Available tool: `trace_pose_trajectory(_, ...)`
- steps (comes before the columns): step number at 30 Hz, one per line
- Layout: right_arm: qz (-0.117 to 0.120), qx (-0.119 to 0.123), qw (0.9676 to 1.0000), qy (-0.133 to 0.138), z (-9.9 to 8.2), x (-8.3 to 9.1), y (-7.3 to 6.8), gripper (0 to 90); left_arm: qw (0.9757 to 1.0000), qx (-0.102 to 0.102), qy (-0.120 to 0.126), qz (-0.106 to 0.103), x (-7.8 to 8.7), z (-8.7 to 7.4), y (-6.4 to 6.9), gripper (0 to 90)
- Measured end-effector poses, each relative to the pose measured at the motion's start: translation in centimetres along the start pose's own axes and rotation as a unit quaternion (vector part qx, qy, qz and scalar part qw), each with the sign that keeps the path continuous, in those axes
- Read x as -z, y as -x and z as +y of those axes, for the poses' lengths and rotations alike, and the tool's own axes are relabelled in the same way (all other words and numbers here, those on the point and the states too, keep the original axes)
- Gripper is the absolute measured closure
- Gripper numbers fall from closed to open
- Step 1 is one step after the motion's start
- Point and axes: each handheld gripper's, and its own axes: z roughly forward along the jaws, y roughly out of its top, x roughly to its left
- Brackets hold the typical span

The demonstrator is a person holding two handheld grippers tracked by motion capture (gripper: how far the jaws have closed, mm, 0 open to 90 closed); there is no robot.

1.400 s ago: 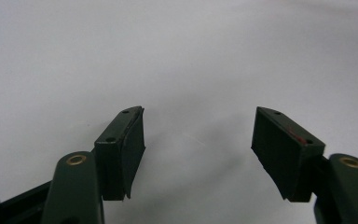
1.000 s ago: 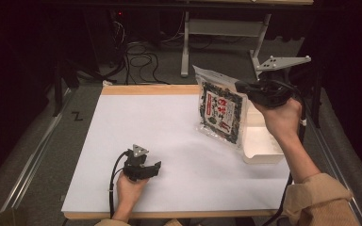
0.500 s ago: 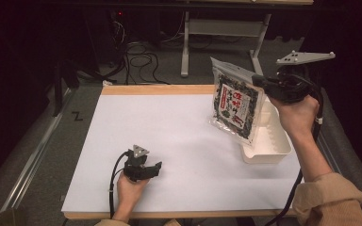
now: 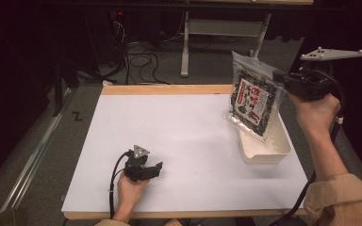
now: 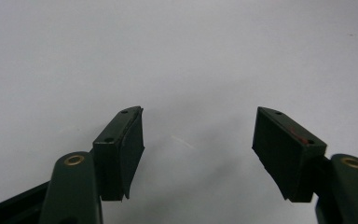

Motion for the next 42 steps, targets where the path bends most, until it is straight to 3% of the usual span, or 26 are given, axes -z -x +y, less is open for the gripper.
trace_pose_trajectory(4, -0.016, -0.001, 0.9999, 0.001, -0.7, 0.6, 1.3, 89.8, 1.0000, 0.001, 0.002, 0.000, 0.1, 0.0, 0.0, 34.0)
trace_pose_trajectory(15, -0.051, -0.038, 0.9980, 0.008, -2.5, 1.8, 4.3, 89.8, 1.0000, 0.001, 0.001, -0.001, 0.0, -0.1, 0.2, 34.0)
trace_pose_trajectory(27, -0.053, -0.044, 0.9976, 0.000, -3.6, 0.4, 4.7, 89.8, 1.0000, 0.001, 0.001, 0.000, 0.0, -0.1, 0.2, 33.9)
trace_pose_trajectory(35, -0.048, -0.029, 0.9984, 0.007, -4.0, -0.8, 4.2, 90.0, 1.0000, 0.000, 0.002, 0.000, 0.1, -0.1, 0.2, 33.9)
trace_pose_trajectory(42, -0.047, -0.026, 0.9985, -0.008, -5.0, -2.2, 4.2, 90.0, 1.0000, -0.001, 0.002, -0.001, 0.0, -0.1, 0.3, 34.0)
